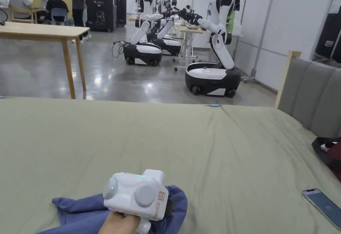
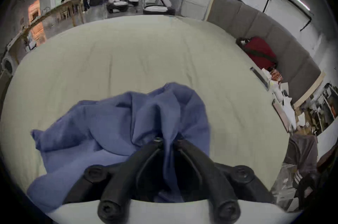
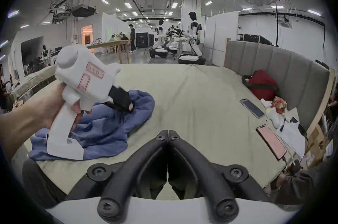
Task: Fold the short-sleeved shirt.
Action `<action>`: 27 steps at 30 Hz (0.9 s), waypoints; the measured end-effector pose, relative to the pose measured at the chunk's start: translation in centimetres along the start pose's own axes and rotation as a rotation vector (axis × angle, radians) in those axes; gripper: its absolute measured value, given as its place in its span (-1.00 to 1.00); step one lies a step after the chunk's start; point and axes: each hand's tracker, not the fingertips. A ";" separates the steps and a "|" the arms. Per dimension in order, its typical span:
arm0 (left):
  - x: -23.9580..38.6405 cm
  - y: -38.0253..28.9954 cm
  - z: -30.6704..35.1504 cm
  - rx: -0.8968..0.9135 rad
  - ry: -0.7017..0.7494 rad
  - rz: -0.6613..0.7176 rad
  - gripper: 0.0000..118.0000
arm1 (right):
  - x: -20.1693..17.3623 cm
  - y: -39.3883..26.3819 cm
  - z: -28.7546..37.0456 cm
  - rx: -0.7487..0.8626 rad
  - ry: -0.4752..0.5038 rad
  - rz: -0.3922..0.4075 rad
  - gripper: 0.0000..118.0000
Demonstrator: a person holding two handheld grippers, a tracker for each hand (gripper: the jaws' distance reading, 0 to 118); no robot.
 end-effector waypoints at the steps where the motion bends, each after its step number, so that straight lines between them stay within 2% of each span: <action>1: -0.4 -0.2 0.6 0.010 -0.008 0.001 -0.07 | -0.1 0.0 -0.2 -0.001 0.007 0.000 -0.98; 2: -0.8 -0.4 1.2 0.016 -0.017 0.002 0.69 | -0.2 0.0 -0.5 -0.004 0.009 0.002 -0.98; 3: -1.0 -0.6 2.2 0.029 -0.010 -0.008 1.00 | -0.2 0.1 -0.6 -0.004 0.012 0.005 -0.98; 4: -1.3 -0.4 4.1 0.154 0.019 -0.048 0.88 | -0.4 0.2 -0.7 -0.001 0.016 0.008 -0.98; 6: -2.1 -1.5 7.8 0.188 0.087 -0.031 0.73 | -0.7 0.4 -0.7 0.010 0.024 0.005 -0.98; 10: -3.6 -6.6 18.0 0.412 0.171 -0.010 0.69 | -1.3 0.9 -0.1 0.039 0.035 0.011 -0.98; 12: -4.4 -10.3 22.1 0.514 0.239 0.018 0.54 | -1.6 1.0 0.3 0.052 0.039 0.017 -0.98; 13: -4.7 -12.0 23.7 0.533 0.245 0.032 0.14 | -1.7 1.0 0.5 0.059 0.039 0.019 -0.98; 15: -5.1 -15.5 26.1 0.608 0.335 0.064 -1.00 | -1.9 1.0 0.8 0.076 0.050 0.032 -0.98; 17: -5.8 -18.3 27.8 0.672 0.474 0.153 -1.00 | -2.3 1.2 1.2 0.090 0.043 0.034 -0.98; 20: -7.6 -20.3 29.5 0.635 0.445 0.250 -1.00 | -2.6 1.5 1.8 0.107 0.051 0.018 -0.98; 25: -9.3 -21.7 31.3 0.593 0.560 0.244 -1.00 | -3.7 1.4 2.1 0.116 0.064 0.023 -0.98; 27: -10.0 -21.7 32.3 0.625 0.504 0.306 -1.00 | -4.0 1.4 1.9 0.108 0.075 0.021 -0.98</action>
